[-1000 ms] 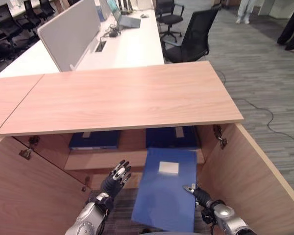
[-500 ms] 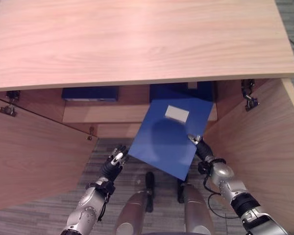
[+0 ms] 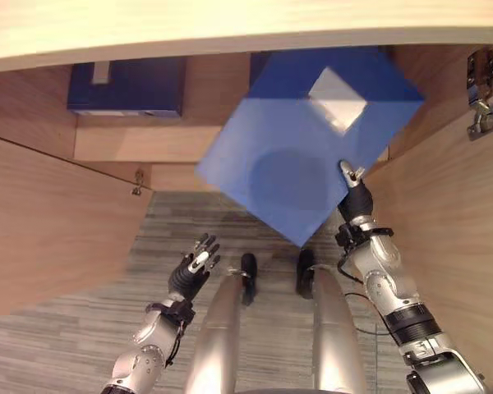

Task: Put the empty folder in the office cabinet

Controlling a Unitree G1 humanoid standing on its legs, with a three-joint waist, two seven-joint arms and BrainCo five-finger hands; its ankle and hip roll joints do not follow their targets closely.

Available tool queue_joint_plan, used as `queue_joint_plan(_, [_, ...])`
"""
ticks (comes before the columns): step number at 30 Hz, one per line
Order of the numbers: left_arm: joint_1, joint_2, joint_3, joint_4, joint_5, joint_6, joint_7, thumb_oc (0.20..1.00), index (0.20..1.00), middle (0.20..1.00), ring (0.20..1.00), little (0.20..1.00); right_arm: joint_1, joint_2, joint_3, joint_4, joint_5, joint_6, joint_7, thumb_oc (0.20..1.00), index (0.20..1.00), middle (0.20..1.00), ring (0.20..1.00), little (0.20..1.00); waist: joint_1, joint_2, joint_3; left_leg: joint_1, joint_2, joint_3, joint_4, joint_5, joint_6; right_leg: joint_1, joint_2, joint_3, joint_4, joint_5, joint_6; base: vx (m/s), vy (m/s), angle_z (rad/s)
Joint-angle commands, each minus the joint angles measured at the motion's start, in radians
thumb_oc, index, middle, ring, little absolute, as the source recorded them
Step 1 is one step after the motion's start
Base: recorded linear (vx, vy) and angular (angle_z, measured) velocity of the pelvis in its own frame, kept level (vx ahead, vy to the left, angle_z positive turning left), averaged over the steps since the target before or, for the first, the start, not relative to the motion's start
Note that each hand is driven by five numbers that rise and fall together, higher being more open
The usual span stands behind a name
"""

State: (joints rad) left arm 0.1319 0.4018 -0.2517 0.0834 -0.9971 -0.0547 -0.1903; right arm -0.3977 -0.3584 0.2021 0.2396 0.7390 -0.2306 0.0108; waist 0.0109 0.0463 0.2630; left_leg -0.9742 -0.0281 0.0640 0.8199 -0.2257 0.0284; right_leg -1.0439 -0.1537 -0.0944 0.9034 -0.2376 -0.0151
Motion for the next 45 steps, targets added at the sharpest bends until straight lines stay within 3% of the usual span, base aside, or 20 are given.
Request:
queue_joint_plan(1, [0.058, 0.056, -0.015, -0.082, -0.028, -0.051, -0.015, 1.0, 1.0, 1.0, 1.0, 1.0, -0.09, 0.036, 0.009, -0.029, 0.083, -0.092, -0.024, 0.2, 0.2, 0.2, 0.2, 0.2, 0.023, -0.014, -0.063, -0.031, -0.024, -0.037, 0.0, -0.041, 0.036, 0.033, 0.01, -0.014, -0.01, -0.05, 0.024, 0.0, 0.0, 0.0])
queue_joint_plan(4, [0.083, 0.081, -0.04, -0.122, -0.039, -0.049, 0.011, 1.0, 1.0, 1.0, 1.0, 1.0, -0.276, 0.063, -0.067, 0.116, 0.216, -0.143, -0.084, 0.2, 0.2, 0.2, 0.2, 0.2, 0.049, -0.007, -0.065, -0.082, -0.024, -0.03, 0.072, -0.069, 0.048, -0.017, 0.007, -0.007, 0.052, -0.07, 0.021, 0.0, 0.018, -0.07])
queue_joint_plan(5, [0.097, 0.107, -0.07, -0.138, -0.053, -0.044, 0.014, 1.0, 1.0, 1.0, 1.0, 1.0, -0.43, 0.074, -0.138, 0.26, 0.328, -0.19, -0.121, 0.2, 0.2, 0.2, 0.2, 0.2, 0.067, 0.004, -0.067, -0.107, -0.027, -0.023, 0.112, -0.086, 0.052, -0.038, 0.003, -0.001, 0.086, -0.082, 0.023, 0.0, 0.031, -0.1])
queue_joint_plan(6, [0.092, 0.108, -0.07, -0.138, -0.053, -0.044, 0.014, 1.0, 1.0, 1.0, 1.0, 1.0, -0.441, 0.07, -0.14, 0.273, 0.336, -0.192, -0.112, 0.2, 0.2, 0.2, 0.2, 0.2, 0.07, 0.002, -0.064, -0.111, -0.025, -0.021, 0.117, -0.089, 0.053, -0.043, 0.004, 0.001, 0.09, -0.084, 0.023, 0.0, 0.048, -0.07])
queue_joint_plan(8, [0.065, 0.128, -0.124, -0.126, -0.065, -0.034, 0.013, 1.0, 1.0, 1.0, 1.0, 1.0, -0.565, 0.101, -0.222, 0.388, 0.489, -0.258, -0.129, 0.2, 0.2, 0.2, 0.2, 0.2, 0.083, 0.014, -0.067, -0.144, -0.027, -0.023, 0.16, -0.108, 0.062, -0.072, 0.003, 0.008, 0.135, -0.101, 0.019, 0.01, 0.046, 0.0])
queue_joint_plan(14, [0.018, 0.129, -0.179, -0.104, -0.071, -0.04, 0.028, 1.0, 1.0, 1.0, 1.0, 1.0, -0.616, 0.18, -0.354, 0.482, 0.67, -0.366, -0.127, 0.2, 0.2, 0.2, 0.2, 0.2, 0.104, 0.033, -0.093, -0.177, -0.037, -0.031, 0.188, -0.119, 0.063, -0.103, -0.002, 0.01, 0.178, -0.128, 0.014, 0.03, 0.012, 0.04])
queue_joint_plan(26, [-0.004, 0.149, -0.233, -0.114, -0.092, -0.053, 0.044, 1.0, 1.0, 1.0, 1.0, 1.0, -0.716, 0.256, -0.371, 0.744, 0.731, -0.315, -0.192, 0.2, 0.2, 0.2, 0.2, 0.2, 0.147, 0.041, -0.146, -0.173, -0.047, -0.036, 0.161, -0.111, 0.055, -0.095, -0.005, -0.001, 0.156, -0.126, 0.021, 0.0, 0.001, 0.03])
queue_joint_plan(31, [-0.034, 0.169, -0.256, -0.124, -0.091, -0.064, 0.041, 1.0, 1.0, 1.0, 1.0, 1.0, -0.801, 0.21, -0.36, 0.754, 0.718, -0.322, -0.215, 0.2, 0.2, 0.2, 0.2, 0.2, 0.18, 0.049, -0.149, -0.172, -0.053, -0.046, 0.153, -0.103, 0.054, -0.087, -0.018, -0.015, 0.152, -0.13, 0.028, 0.0, 0.0, 0.03])
queue_joint_plan(34, [-0.052, 0.188, -0.257, -0.114, -0.088, -0.071, 0.026, 1.0, 1.0, 1.0, 1.0, 1.0, -0.841, 0.143, -0.366, 0.655, 0.688, -0.363, -0.221, 0.2, 0.2, 0.2, 0.2, 0.2, 0.204, 0.054, -0.151, -0.175, -0.067, -0.064, 0.149, -0.098, 0.052, -0.08, -0.034, -0.033, 0.159, -0.137, 0.034, 0.02, -0.018, 0.18])
queue_joint_plan(39, [-0.041, 0.219, -0.244, -0.116, -0.094, -0.083, 0.027, 1.0, 1.0, 1.0, 1.0, 1.0, -0.92, 0.044, -0.322, 0.577, 0.623, -0.411, -0.272, 0.2, 0.2, 0.2, 0.2, 0.2, 0.213, 0.047, -0.153, -0.19, -0.071, -0.08, 0.147, -0.096, 0.047, -0.084, -0.042, -0.05, 0.159, -0.133, 0.041, 0.01, 0.0, 0.28])
queue_joint_plan(45, [-0.021, 0.262, -0.233, -0.145, -0.11, -0.084, 0.037, 1.0, 1.0, 1.0, 1.0, 1.0, -1.014, -0.072, -0.255, 0.623, 0.586, -0.396, -0.342, 0.2, 0.2, 0.2, 0.2, 0.2, 0.214, 0.038, -0.16, -0.227, -0.074, -0.094, 0.163, -0.099, 0.041, -0.11, -0.054, -0.056, 0.17, -0.133, 0.043, 0.01, 0.0, 0.05])
